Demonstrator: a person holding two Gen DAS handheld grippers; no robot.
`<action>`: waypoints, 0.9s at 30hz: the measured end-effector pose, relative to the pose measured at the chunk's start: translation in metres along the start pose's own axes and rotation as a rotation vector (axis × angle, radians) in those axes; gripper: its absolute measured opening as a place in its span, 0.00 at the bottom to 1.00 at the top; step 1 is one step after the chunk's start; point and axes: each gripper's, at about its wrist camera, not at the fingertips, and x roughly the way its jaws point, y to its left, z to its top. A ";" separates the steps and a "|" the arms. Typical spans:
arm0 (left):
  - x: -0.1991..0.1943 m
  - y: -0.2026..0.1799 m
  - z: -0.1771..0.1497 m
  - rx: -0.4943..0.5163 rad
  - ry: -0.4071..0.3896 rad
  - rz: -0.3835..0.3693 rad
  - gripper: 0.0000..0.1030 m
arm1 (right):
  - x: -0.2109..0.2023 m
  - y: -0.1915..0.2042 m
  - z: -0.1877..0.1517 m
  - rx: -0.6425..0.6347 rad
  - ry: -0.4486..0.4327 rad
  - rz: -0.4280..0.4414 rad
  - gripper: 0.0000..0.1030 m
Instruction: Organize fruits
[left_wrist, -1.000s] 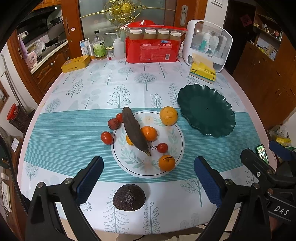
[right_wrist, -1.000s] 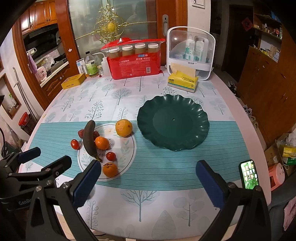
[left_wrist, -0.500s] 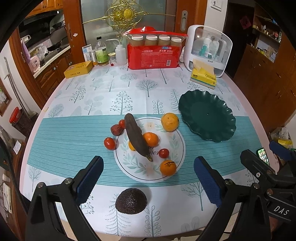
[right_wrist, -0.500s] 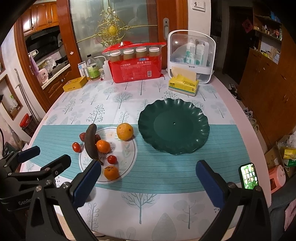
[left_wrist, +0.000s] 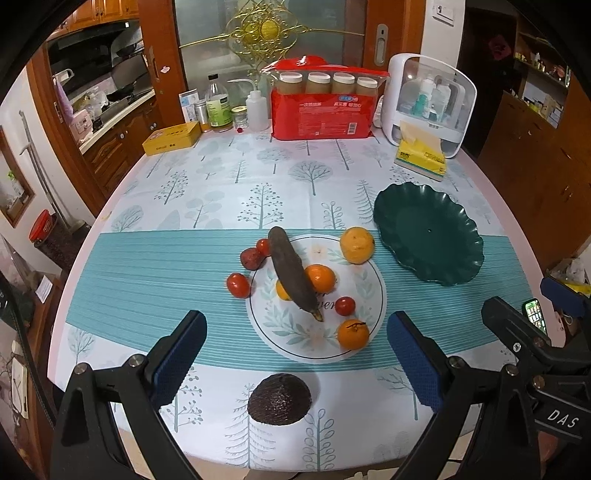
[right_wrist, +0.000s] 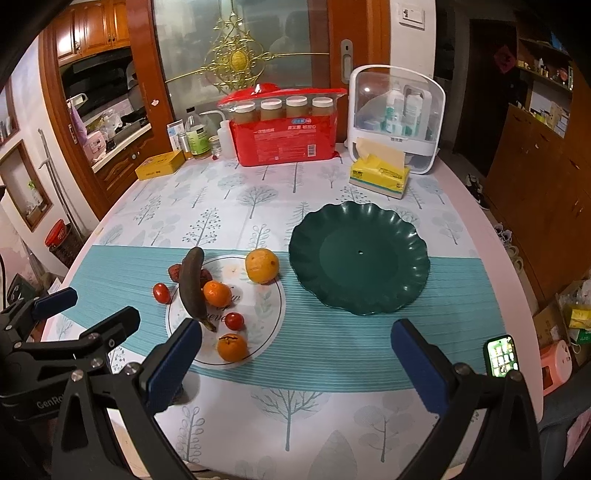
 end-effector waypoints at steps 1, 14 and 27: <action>0.000 0.001 -0.001 -0.002 0.000 0.002 0.95 | 0.001 0.002 0.000 -0.003 0.002 0.002 1.00; 0.015 0.026 -0.017 -0.055 0.058 0.017 0.95 | 0.021 0.022 -0.002 -0.051 0.060 0.050 1.00; 0.047 0.056 -0.041 -0.125 0.177 0.013 0.95 | 0.056 0.040 -0.006 -0.096 0.147 0.093 0.97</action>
